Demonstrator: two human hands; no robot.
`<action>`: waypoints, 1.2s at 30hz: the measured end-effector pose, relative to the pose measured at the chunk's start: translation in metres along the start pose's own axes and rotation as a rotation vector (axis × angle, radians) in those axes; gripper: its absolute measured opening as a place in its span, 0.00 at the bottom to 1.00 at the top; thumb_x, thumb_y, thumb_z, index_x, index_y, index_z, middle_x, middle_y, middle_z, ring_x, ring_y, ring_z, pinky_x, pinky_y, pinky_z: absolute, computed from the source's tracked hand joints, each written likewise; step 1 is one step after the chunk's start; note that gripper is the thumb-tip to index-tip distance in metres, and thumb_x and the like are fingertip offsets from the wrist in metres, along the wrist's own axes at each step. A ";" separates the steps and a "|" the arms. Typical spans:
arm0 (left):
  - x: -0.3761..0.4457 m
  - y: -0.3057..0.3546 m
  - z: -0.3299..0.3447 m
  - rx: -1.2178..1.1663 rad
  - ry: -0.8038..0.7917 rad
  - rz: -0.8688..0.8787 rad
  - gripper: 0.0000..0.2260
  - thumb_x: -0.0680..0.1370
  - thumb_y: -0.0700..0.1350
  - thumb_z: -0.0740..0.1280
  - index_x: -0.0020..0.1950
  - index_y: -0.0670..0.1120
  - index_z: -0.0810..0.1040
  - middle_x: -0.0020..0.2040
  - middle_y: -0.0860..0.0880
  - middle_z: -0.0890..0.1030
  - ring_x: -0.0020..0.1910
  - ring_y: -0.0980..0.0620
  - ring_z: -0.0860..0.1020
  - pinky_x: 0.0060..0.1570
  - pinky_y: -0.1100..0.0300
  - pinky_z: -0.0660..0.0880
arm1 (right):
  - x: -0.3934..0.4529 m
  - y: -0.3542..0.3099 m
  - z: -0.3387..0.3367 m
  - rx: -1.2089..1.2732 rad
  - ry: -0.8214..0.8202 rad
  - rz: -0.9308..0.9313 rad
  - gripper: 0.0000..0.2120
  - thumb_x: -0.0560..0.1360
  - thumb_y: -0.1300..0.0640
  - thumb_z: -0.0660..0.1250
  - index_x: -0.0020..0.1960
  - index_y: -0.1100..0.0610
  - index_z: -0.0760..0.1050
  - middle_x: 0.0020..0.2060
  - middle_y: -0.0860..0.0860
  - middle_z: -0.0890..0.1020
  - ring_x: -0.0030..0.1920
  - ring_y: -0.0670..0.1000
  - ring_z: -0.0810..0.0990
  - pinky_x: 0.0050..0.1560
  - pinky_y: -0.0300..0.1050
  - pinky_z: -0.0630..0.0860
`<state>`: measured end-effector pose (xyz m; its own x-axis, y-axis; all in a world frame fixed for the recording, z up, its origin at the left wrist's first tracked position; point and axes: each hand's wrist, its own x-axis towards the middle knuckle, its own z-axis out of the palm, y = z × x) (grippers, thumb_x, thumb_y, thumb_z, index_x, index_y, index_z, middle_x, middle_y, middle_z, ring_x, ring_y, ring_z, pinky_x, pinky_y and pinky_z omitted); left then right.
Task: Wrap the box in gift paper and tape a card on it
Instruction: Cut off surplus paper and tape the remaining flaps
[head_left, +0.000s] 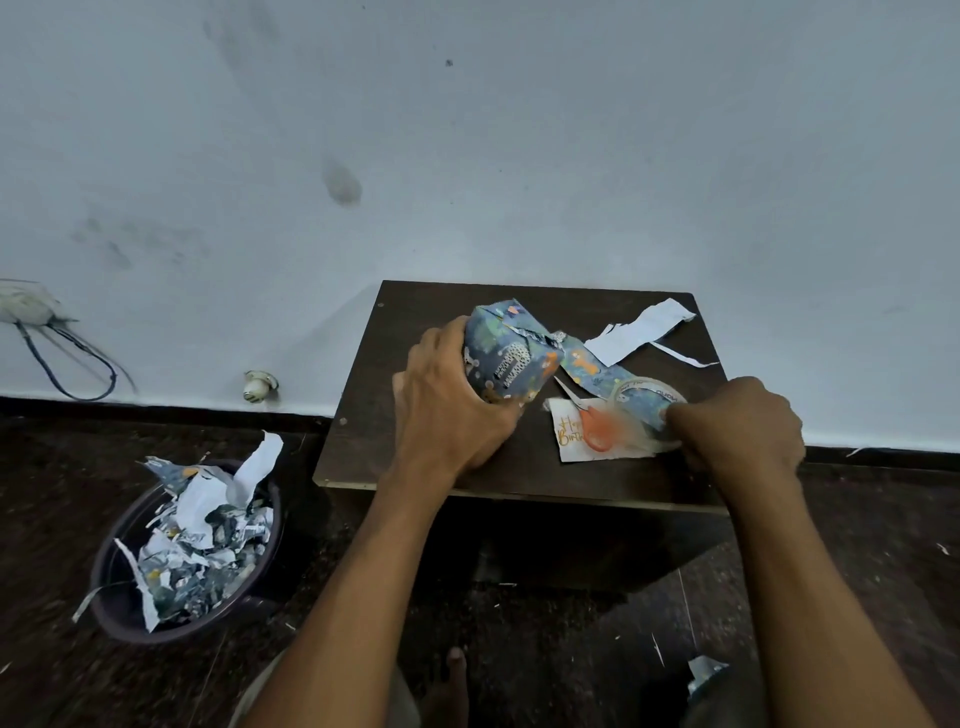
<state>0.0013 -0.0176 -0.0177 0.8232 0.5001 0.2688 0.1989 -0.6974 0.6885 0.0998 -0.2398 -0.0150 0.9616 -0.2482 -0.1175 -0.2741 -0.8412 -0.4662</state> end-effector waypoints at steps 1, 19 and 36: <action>0.000 -0.001 -0.001 0.058 0.000 0.036 0.41 0.62 0.71 0.67 0.70 0.52 0.72 0.60 0.52 0.76 0.59 0.49 0.75 0.60 0.49 0.71 | -0.004 -0.005 -0.002 -0.001 0.038 -0.027 0.16 0.69 0.53 0.74 0.48 0.64 0.77 0.47 0.63 0.82 0.51 0.67 0.81 0.45 0.49 0.73; -0.003 0.004 0.003 0.165 -0.108 0.227 0.36 0.61 0.56 0.68 0.71 0.52 0.76 0.56 0.52 0.73 0.57 0.53 0.70 0.56 0.53 0.63 | -0.052 -0.059 0.046 0.699 -0.225 -0.520 0.14 0.80 0.50 0.66 0.60 0.53 0.85 0.49 0.48 0.87 0.49 0.43 0.83 0.48 0.32 0.77; 0.005 -0.010 0.000 0.124 -0.120 0.289 0.36 0.62 0.47 0.77 0.71 0.51 0.76 0.61 0.56 0.77 0.61 0.55 0.71 0.58 0.58 0.57 | -0.044 -0.052 0.042 0.668 -0.597 -0.671 0.37 0.67 0.54 0.83 0.72 0.45 0.71 0.56 0.39 0.80 0.54 0.40 0.81 0.55 0.36 0.78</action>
<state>0.0036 -0.0078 -0.0236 0.9103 0.2135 0.3547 0.0049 -0.8623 0.5064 0.0720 -0.1649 -0.0223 0.8141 0.5805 0.0166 0.1950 -0.2463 -0.9494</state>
